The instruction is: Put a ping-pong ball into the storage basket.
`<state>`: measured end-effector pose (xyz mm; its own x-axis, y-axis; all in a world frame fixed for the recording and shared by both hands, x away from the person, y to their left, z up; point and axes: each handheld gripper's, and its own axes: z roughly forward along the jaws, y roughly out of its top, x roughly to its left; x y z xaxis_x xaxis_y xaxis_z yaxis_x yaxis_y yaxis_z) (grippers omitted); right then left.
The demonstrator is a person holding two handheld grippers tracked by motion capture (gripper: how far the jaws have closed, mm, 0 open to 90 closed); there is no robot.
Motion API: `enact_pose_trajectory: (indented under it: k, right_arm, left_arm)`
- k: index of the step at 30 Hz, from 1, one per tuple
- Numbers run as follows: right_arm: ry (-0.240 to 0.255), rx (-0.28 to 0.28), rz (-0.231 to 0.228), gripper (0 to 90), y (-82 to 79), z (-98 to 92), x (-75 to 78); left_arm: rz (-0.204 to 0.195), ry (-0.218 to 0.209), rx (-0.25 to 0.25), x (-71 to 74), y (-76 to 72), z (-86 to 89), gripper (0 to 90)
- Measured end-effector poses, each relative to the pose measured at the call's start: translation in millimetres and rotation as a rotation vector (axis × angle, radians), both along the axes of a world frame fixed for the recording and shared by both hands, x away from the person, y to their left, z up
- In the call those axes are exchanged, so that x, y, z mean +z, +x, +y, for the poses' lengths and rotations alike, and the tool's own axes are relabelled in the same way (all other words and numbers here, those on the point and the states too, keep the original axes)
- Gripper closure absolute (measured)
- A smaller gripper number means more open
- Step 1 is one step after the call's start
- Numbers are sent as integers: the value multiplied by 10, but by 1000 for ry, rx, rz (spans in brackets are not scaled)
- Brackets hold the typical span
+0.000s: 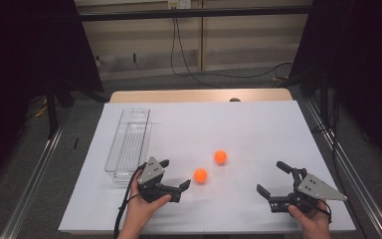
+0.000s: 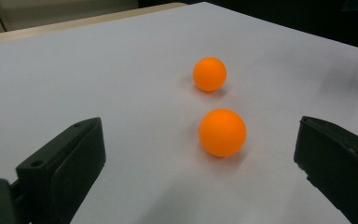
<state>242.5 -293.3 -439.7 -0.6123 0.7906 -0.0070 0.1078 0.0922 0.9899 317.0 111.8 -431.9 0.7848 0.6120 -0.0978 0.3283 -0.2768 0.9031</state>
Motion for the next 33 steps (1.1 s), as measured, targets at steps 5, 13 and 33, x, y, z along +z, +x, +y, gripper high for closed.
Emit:
enact_pose_trajectory:
  k: [5, 13, 33]
  right_arm:
    - [1, 1, 1, 15, -2, 0, 1]
    - [1, 4, 2, 15, -1, 2, 0]
    - [2, 8, 4, 16, -3, 0, 1]
  left_arm:
    - [13, -7, -6, -3, 8, -28, 22]
    - [25, 14, -7, -19, 21, -51, 23]
    - [57, 36, -36, -38, 44, -173, 27]
